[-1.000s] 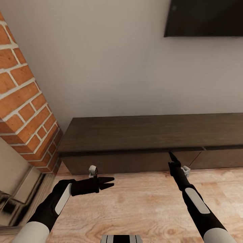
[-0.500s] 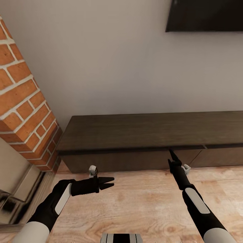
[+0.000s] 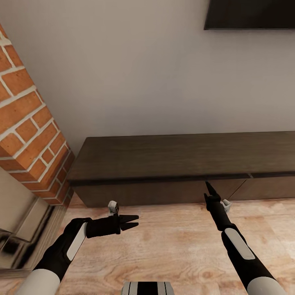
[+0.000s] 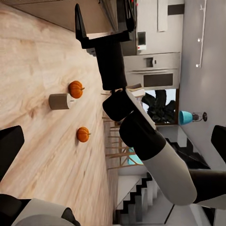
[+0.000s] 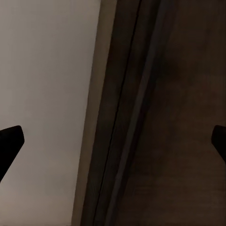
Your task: Place each of the two pumpkins and all three candles from the living room inside a cabinet in the living room (use any cabinet), then make sure every cabinet is closed, and position the cauldron so it is next to a table in the living room.
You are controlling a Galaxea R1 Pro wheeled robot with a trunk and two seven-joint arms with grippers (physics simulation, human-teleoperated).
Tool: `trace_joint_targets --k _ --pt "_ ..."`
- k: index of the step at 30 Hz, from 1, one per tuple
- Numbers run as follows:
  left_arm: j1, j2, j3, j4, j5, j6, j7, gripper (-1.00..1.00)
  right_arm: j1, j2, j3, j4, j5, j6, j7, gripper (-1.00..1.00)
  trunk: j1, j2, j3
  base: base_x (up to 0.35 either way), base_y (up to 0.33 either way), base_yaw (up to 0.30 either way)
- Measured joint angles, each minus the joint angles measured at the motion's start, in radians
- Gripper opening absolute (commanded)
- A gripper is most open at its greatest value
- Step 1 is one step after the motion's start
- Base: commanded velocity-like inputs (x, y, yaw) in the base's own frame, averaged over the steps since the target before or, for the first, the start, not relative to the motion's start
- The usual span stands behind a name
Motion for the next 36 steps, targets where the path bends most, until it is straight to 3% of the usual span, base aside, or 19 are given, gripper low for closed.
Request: trace_joint_targets --k 36 --pt "0.0 0.0 0.0 -0.001 -0.001 0.0 0.0 1.0 0.0 0.001 0.0 0.006 0.003 -0.001 0.0 1.0 0.0 0.0 0.0 0.048 0.0 0.0"
